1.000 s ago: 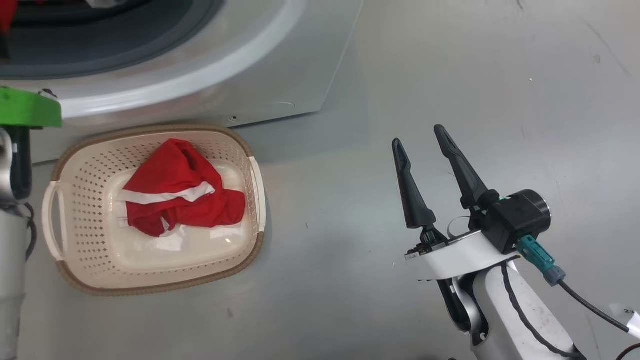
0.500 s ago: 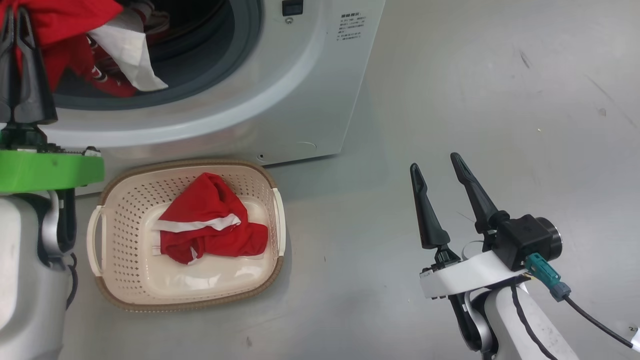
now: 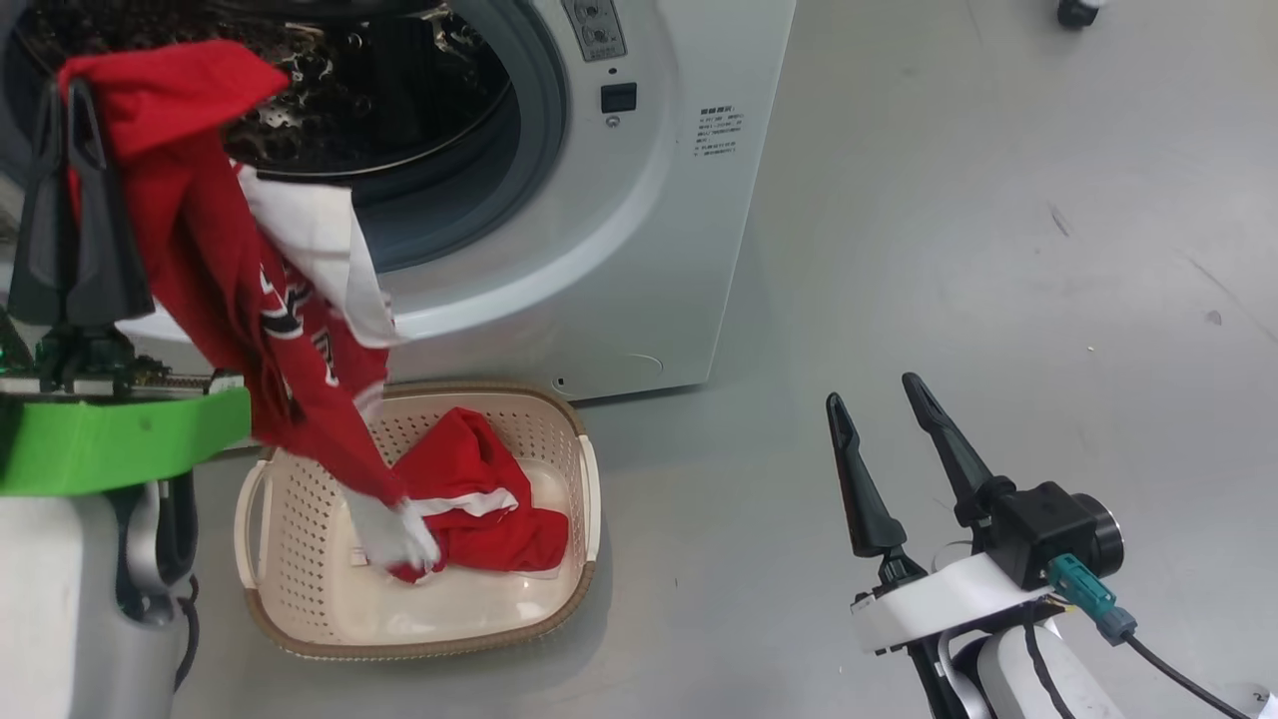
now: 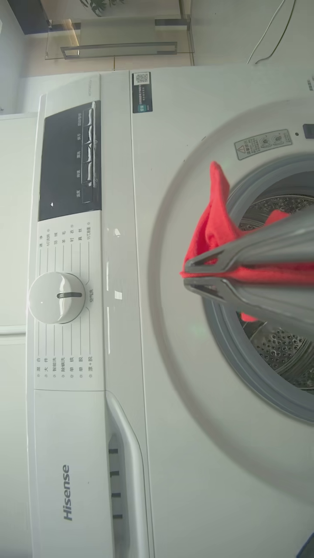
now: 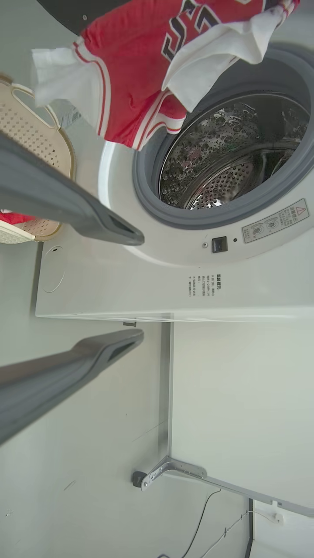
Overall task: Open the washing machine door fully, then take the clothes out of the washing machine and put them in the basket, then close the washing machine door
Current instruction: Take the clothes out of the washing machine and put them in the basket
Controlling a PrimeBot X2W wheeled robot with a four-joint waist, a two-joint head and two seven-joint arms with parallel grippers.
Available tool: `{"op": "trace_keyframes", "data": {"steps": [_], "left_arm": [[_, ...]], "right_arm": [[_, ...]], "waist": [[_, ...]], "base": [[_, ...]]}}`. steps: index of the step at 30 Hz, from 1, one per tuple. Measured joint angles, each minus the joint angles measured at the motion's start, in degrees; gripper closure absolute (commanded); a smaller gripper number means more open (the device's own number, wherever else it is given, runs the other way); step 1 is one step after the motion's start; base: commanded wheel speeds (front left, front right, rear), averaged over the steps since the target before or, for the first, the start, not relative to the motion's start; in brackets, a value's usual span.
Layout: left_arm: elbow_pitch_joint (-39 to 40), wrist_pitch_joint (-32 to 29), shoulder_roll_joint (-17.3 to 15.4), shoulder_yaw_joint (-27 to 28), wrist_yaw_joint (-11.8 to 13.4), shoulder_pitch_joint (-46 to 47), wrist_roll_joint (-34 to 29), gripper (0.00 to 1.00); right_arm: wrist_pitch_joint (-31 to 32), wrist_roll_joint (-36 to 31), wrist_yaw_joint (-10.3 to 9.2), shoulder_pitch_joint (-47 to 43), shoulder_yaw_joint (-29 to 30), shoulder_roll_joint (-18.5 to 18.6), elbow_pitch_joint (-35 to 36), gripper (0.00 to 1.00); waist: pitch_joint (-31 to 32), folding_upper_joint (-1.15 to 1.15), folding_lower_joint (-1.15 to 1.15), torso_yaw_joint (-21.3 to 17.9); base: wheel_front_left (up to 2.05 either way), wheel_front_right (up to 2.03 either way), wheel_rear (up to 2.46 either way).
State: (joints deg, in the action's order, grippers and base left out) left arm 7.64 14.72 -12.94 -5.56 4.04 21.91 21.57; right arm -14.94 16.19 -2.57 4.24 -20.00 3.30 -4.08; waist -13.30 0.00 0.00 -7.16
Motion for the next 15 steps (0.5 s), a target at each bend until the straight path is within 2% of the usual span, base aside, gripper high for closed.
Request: {"op": "trace_keyframes", "data": {"steps": [8, 15], "left_arm": [[2.5, 0.0, 1.0, 0.0, 0.7, -6.4, -0.1, 1.00], [2.5, 0.0, 2.6, -1.0, 0.8, -11.9, 0.1, 1.00]], "right_arm": [[0.0, -0.2, 0.93, -2.3, -0.1, 0.0, 0.0, 0.00], [0.0, -1.2, 1.49, -2.7, -0.4, 0.0, 0.7, 0.00]], "waist": [[2.9, 0.00, 0.00, 0.7], [2.4, 0.00, 0.00, 0.8]], "base": [[0.00, 0.00, 0.00], [0.00, 0.00, 0.00]]}}
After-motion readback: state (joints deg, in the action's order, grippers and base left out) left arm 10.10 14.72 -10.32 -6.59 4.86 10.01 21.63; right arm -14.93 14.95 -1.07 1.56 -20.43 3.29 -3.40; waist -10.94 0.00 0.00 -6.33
